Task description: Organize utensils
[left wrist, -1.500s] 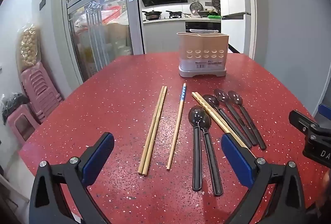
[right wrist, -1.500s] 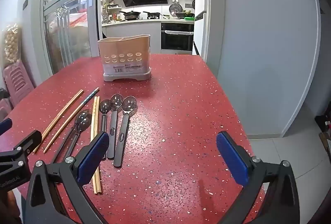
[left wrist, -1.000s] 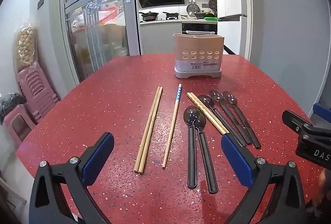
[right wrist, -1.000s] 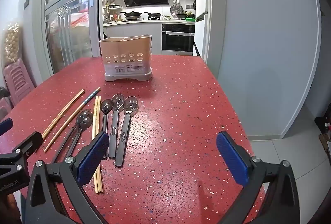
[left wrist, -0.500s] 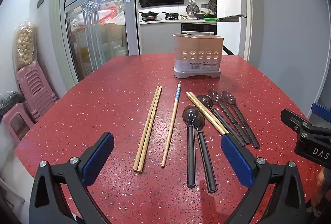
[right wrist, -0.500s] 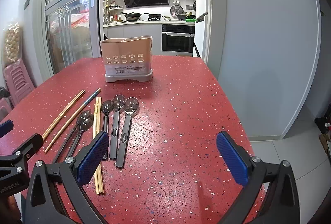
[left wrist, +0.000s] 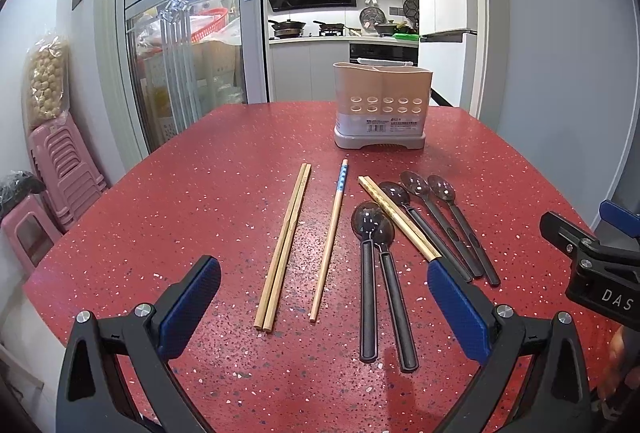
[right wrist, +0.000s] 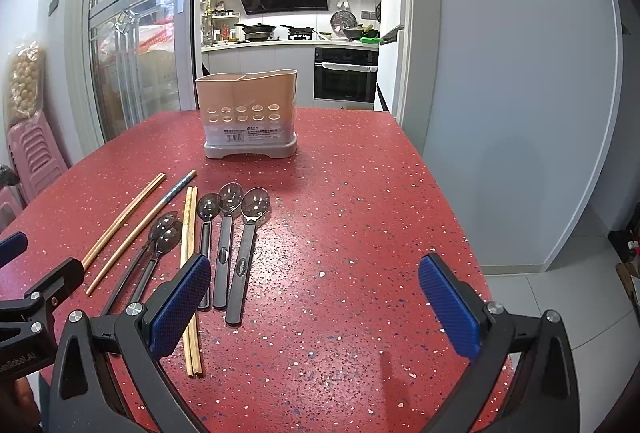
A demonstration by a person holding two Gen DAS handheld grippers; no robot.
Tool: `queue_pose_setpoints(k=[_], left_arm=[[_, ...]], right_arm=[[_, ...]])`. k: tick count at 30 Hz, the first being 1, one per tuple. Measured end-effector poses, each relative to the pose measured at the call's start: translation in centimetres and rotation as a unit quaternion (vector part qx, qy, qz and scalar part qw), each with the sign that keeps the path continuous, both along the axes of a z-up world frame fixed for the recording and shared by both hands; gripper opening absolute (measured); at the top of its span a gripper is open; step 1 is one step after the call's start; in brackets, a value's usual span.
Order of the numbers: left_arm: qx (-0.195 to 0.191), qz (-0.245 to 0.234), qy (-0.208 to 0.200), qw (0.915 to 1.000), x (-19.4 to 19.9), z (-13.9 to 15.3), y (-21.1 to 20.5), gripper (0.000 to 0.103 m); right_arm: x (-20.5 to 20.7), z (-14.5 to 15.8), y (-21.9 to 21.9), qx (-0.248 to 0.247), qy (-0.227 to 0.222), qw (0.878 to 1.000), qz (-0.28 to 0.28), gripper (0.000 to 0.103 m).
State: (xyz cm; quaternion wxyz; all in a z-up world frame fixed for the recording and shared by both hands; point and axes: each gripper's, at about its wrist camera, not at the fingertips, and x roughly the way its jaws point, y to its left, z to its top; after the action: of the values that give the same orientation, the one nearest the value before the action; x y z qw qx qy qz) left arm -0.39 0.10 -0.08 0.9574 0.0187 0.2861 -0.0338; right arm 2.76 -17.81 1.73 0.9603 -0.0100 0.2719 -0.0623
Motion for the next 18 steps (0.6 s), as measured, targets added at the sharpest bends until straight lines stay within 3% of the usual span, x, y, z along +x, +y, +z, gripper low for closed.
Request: queue_pose_setpoints(k=[18], left_arm=[[-0.020, -0.003, 0.005, 0.9998, -0.13, -0.09, 0.51, 0.103]], right_arm=[[-0.09, -0.04, -0.07, -0.001, 0.002, 1.000, -0.002, 0.103]])
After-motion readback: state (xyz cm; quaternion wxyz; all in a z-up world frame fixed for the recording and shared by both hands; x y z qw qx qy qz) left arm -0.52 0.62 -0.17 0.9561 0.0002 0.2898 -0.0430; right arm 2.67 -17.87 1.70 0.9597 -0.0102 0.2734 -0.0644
